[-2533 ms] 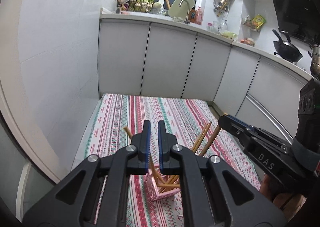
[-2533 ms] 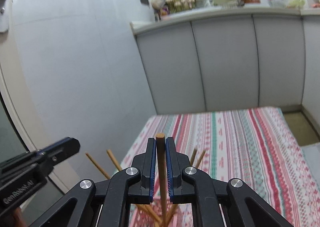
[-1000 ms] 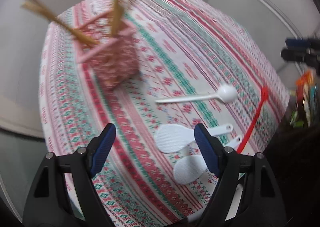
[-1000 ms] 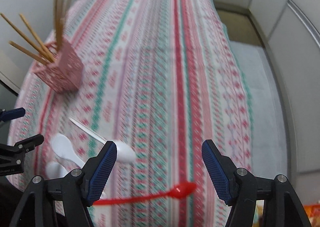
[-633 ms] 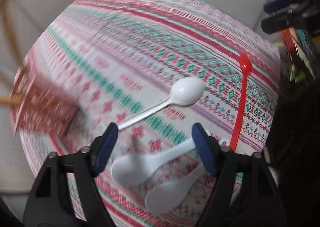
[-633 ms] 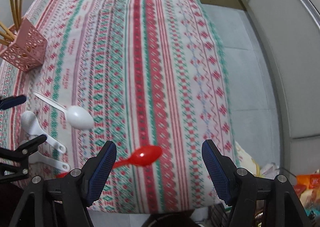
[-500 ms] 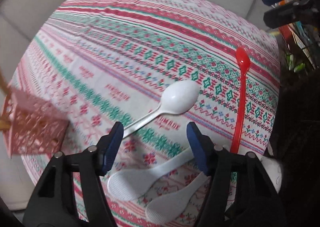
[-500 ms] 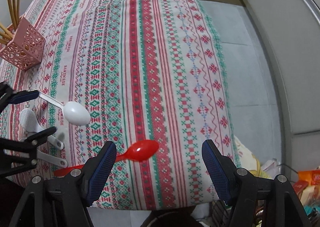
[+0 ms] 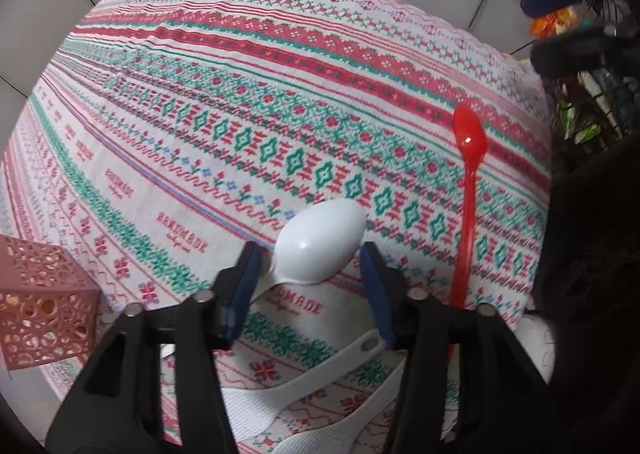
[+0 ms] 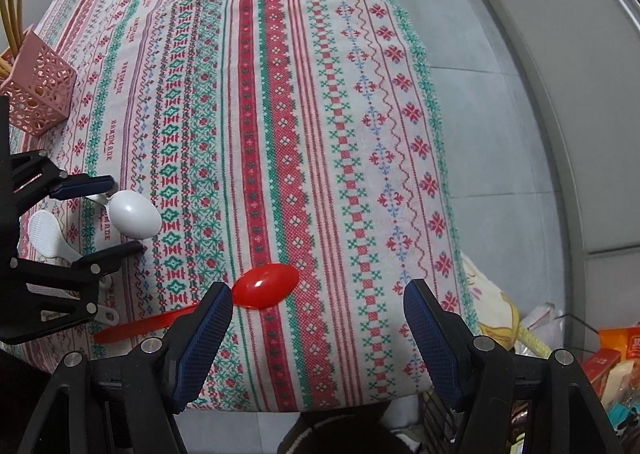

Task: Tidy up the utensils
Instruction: 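Move both grippers down toward the white spoon and the red spoon, then close the left gripper on the white spoon while the right gripper grasps the red spoon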

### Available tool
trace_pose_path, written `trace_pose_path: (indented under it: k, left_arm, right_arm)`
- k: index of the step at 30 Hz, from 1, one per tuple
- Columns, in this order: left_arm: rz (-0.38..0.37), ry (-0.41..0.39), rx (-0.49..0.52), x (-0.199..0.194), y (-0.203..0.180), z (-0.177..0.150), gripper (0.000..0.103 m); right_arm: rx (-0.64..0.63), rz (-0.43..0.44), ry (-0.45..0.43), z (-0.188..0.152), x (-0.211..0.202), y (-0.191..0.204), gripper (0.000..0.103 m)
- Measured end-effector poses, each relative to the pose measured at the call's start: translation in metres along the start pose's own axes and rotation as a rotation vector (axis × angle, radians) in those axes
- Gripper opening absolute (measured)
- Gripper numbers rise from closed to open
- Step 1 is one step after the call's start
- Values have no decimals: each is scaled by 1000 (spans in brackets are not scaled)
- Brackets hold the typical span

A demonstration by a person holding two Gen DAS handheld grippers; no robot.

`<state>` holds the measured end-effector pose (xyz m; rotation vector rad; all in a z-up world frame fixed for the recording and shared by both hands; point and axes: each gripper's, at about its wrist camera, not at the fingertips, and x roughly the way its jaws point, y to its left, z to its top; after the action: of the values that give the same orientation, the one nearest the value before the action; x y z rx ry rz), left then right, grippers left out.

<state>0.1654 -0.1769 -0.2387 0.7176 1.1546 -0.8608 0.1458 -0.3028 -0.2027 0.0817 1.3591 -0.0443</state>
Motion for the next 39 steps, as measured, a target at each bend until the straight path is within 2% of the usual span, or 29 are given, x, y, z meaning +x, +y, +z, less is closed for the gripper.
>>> trace_pose_path:
  k: [5,9,12,20,27,31,34,37,38,39]
  left_arm:
    - [-3,2,-21,3,1,9,43]
    - [22,-5,-58,-2,6,5,36]
    - [50,-20,-76,-7,12,4,35]
    - [73,-74,-127,-30,18,-11,32]
    - [66,-125,-128,-55,9,-32,28]
    - [63,-148,-147,-65,13,-39,23]
    - [61,-154,-165,-68,18,-43,9]
    - [64,-145,-187,-68,24,-47,8]
    - [67,-138,-195,-67,25,-49,8]
    - [67,-131,-204,-66,27,-50,8]
  right_arm:
    - [5,-3,7,-1,2,-2,74]
    - [13,0,20,-1,7,-2,74]
    - [31,35,52,-2,16,-1,74]
    - [228,196,182,-2,53,-8,74]
    - [332,229,236,0,74,-8,63]
    - [364,200,220,1,77,-6,62]
    - [374,140,191,3,77,1,57]
    - [334,35,141,6,75,18,47]
    - [308,-1,123,7,75,26,40]
    - [287,-22,110,8,75,34,40]
